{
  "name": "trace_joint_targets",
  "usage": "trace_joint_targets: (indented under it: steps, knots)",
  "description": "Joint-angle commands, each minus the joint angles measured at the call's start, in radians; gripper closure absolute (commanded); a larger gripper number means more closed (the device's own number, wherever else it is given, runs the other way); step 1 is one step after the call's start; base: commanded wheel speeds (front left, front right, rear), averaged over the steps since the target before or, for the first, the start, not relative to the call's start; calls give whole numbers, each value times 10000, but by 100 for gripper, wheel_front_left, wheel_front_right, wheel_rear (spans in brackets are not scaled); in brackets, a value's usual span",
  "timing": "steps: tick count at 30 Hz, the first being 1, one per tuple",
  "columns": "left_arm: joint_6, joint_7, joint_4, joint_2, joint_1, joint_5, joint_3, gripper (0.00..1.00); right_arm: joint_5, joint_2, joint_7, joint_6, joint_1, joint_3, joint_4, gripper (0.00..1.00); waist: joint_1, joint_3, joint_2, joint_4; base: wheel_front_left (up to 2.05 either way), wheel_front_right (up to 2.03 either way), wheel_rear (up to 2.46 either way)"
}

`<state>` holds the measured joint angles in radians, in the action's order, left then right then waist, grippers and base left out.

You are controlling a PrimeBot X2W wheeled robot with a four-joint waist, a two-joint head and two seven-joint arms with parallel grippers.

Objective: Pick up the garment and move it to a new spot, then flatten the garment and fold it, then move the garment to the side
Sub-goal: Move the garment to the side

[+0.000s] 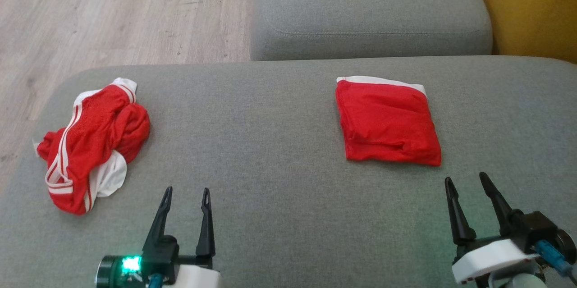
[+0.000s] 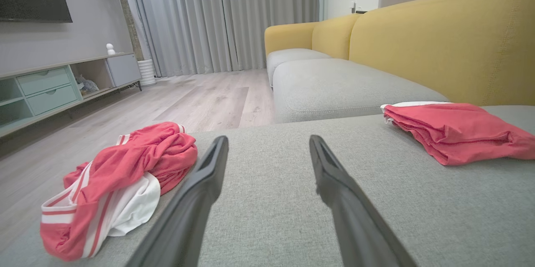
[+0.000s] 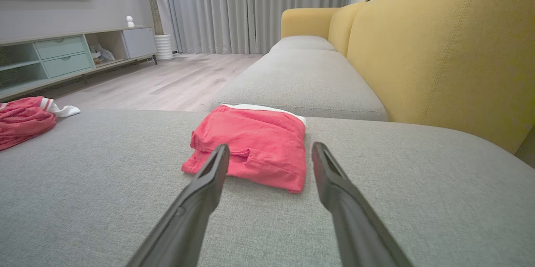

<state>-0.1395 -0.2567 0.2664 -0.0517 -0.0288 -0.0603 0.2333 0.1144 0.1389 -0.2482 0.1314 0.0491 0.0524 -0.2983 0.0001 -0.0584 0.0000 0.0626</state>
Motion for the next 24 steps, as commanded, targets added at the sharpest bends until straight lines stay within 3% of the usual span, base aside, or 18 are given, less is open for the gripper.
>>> trace_joint_targets:
  steps: [1, 16, 24]
  knots:
    - [58, -51, -254, -2, 242, 161, -343, 0, -63, 47, -135, -7, -364, 167, 342, 0, -1, -12, 0, -27, 0, 0, 0]
    - [202, -51, -320, 0, 268, 265, -333, 0, -124, -11, -135, -7, -389, 97, 310, 0, -1, 113, 0, -45, 0, 0, 0]
    - [224, -51, -535, 5, 450, 319, -185, 0, -55, 90, -135, -7, -770, 49, 162, 0, -1, 712, 0, -10, 0, 0, 0]
